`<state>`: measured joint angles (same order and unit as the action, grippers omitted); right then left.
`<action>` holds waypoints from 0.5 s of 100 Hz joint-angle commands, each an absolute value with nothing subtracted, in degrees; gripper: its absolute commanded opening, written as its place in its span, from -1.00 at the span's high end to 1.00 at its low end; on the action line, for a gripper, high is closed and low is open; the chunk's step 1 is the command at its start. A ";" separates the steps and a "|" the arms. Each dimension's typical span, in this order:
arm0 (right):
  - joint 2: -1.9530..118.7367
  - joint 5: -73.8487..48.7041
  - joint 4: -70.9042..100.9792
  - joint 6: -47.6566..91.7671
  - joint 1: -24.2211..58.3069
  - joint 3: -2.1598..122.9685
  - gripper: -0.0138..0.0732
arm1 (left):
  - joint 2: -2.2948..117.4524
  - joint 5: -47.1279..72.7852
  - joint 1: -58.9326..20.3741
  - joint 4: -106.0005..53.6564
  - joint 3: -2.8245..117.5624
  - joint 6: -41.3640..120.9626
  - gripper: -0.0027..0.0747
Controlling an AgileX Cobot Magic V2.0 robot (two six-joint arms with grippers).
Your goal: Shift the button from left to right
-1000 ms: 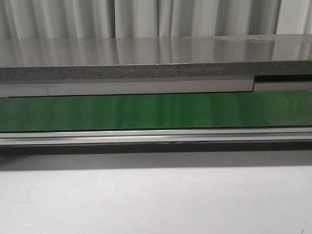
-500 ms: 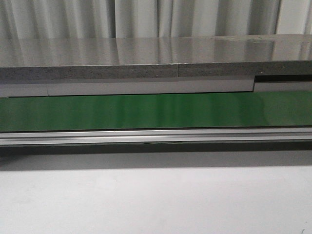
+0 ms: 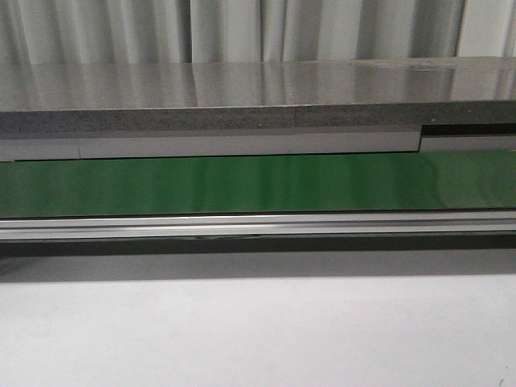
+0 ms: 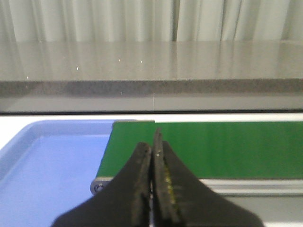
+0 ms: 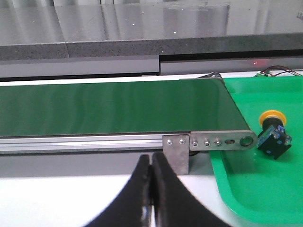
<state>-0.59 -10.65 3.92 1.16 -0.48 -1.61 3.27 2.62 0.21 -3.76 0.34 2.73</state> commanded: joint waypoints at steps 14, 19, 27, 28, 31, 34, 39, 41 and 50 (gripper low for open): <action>-1.69 -6.36 3.97 1.09 -0.47 -0.78 0.84 | -2.07 -2.12 -0.25 -0.52 -2.61 -2.59 0.98; -1.69 -6.36 3.97 1.09 -0.47 -0.78 0.84 | -2.20 -2.20 -0.25 -0.52 -3.03 -3.48 0.98; -1.69 -6.36 3.97 1.09 -0.47 -0.78 0.84 | -2.10 -0.46 -0.25 -0.43 -3.03 -3.48 0.98; -1.69 -6.41 3.97 1.09 -0.47 -0.78 0.84 | -2.10 -0.46 -0.25 0.00 -3.03 -3.48 0.98; -1.69 -6.41 3.97 1.09 -0.47 -0.78 0.84 | -2.10 -0.46 -0.25 0.00 -3.03 -3.48 0.98; -1.69 -6.41 3.97 1.09 -0.47 -0.78 0.84 | -2.10 -0.46 -0.25 0.00 -3.03 -3.48 0.98; -1.69 -6.41 3.97 1.09 -0.47 -0.78 0.84 | -2.10 -0.46 -0.25 0.00 -3.03 -3.48 0.98; -1.69 -6.42 3.97 1.09 -0.47 -0.73 0.84 | -2.10 -0.46 -0.25 0.00 -3.03 -3.48 0.98; -1.69 -6.42 3.97 1.09 -0.47 -0.73 0.84 | -2.10 -0.46 -0.25 0.00 -3.03 -3.48 0.98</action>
